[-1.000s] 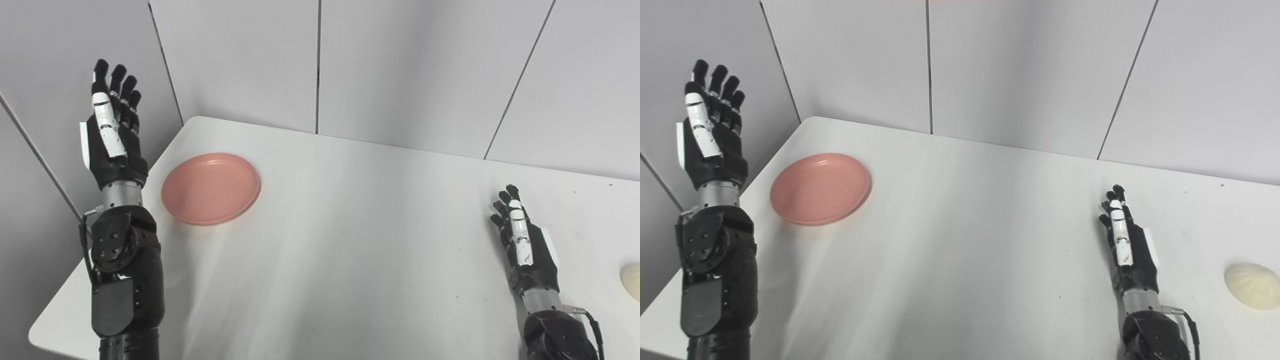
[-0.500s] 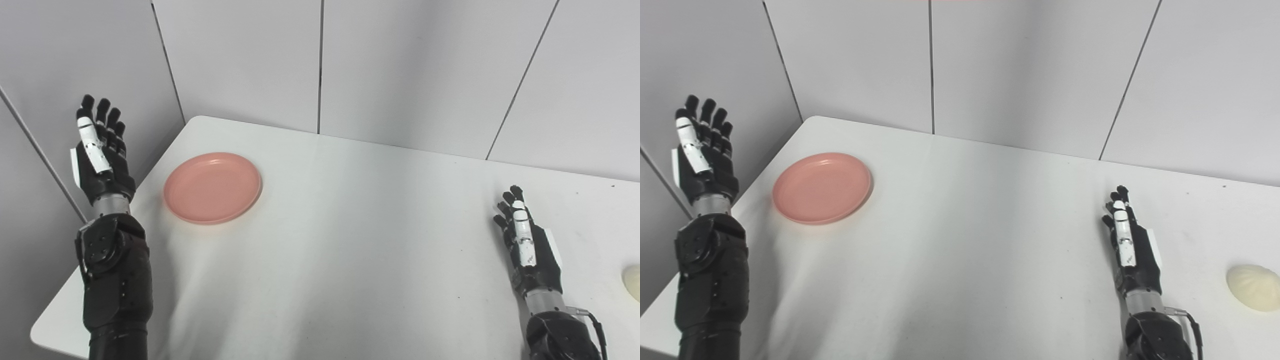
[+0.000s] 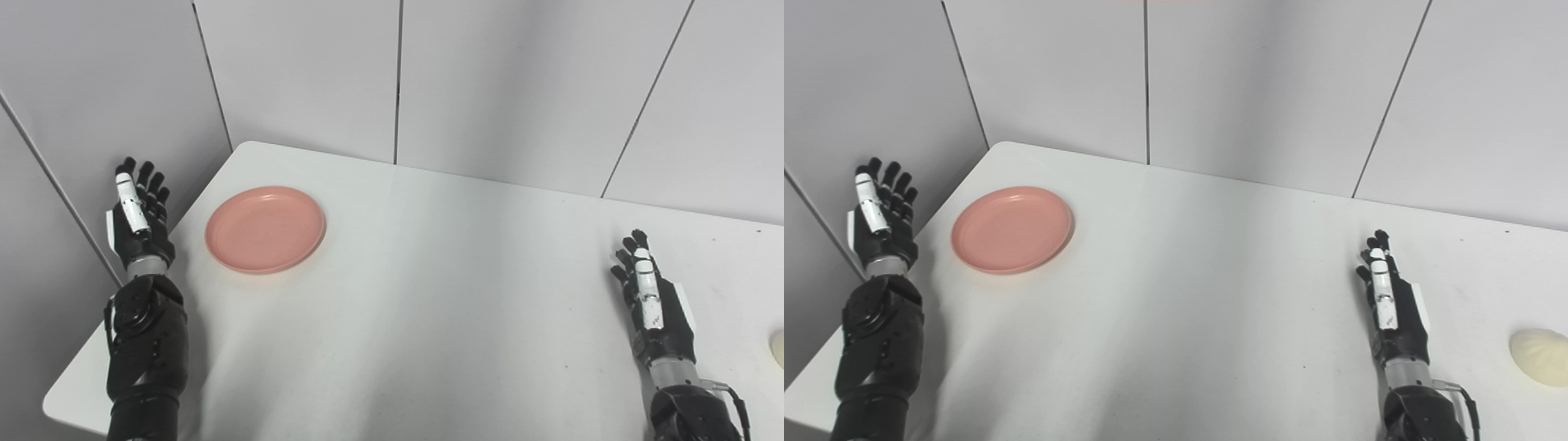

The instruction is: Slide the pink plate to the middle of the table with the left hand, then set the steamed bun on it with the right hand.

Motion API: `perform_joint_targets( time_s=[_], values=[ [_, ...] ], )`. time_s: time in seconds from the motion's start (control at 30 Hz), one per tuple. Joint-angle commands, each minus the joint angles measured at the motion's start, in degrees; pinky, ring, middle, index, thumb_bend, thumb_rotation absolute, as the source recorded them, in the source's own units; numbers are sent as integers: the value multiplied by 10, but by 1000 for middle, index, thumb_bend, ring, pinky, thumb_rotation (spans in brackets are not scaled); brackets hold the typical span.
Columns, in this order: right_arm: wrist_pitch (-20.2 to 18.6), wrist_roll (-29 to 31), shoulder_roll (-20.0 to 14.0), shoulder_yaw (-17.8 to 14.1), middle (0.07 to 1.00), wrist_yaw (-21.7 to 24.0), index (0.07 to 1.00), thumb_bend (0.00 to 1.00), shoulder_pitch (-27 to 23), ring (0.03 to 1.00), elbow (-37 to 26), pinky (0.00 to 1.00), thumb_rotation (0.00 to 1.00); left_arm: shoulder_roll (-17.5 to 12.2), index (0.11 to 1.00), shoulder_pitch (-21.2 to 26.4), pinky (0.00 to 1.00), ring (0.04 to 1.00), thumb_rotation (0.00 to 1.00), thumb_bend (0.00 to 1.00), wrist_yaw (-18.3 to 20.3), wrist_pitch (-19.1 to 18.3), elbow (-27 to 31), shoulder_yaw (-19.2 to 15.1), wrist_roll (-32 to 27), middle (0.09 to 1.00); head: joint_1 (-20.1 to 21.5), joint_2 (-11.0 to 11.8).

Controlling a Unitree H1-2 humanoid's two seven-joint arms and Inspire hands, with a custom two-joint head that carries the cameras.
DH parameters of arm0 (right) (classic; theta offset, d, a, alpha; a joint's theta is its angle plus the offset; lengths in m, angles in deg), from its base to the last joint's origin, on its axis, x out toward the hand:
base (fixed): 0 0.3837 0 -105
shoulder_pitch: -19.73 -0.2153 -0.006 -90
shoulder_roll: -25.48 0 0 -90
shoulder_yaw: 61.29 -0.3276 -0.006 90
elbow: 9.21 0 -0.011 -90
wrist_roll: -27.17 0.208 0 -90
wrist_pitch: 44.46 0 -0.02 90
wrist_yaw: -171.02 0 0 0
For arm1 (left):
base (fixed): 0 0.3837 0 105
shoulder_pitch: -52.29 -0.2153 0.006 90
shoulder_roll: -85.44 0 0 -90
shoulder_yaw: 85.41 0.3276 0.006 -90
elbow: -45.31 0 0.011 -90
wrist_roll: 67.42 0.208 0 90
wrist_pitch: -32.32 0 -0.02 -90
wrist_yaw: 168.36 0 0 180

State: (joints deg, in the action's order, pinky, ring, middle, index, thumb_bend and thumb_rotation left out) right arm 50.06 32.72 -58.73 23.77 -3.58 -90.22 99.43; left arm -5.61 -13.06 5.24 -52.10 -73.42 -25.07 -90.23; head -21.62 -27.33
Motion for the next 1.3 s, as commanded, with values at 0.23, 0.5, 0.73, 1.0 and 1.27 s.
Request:
perform_joint_targets(
  time_s=[0.23,0.5,0.73,1.0,1.27],
  values=[
    [7,-2,-8,-5,983,-2,997,121,25,977,19,1000,1000,-22,928,29,975,911,1000,419,2,14,-23,7,2,915,0,-2],
    [-1,-5,-7,-4,983,-4,996,117,27,975,9,1000,1000,-22,913,31,975,910,1000,407,17,4,-61,22,1,916,0,-3],
    [0,-3,-7,-4,988,-2,1000,108,26,979,10,1000,1000,-15,917,39,959,913,1000,395,22,2,-95,29,-6,916,1,-4],
    [-5,-1,-4,-6,983,-5,996,111,26,973,8,1000,1000,-6,908,52,932,903,1000,397,33,19,-136,50,3,903,3,-6],
    [-5,-3,-3,-6,980,-8,992,109,27,972,5,1000,1000,0,906,58,943,901,1000,400,47,20,-152,73,11,908,7,-8]
  ],
)
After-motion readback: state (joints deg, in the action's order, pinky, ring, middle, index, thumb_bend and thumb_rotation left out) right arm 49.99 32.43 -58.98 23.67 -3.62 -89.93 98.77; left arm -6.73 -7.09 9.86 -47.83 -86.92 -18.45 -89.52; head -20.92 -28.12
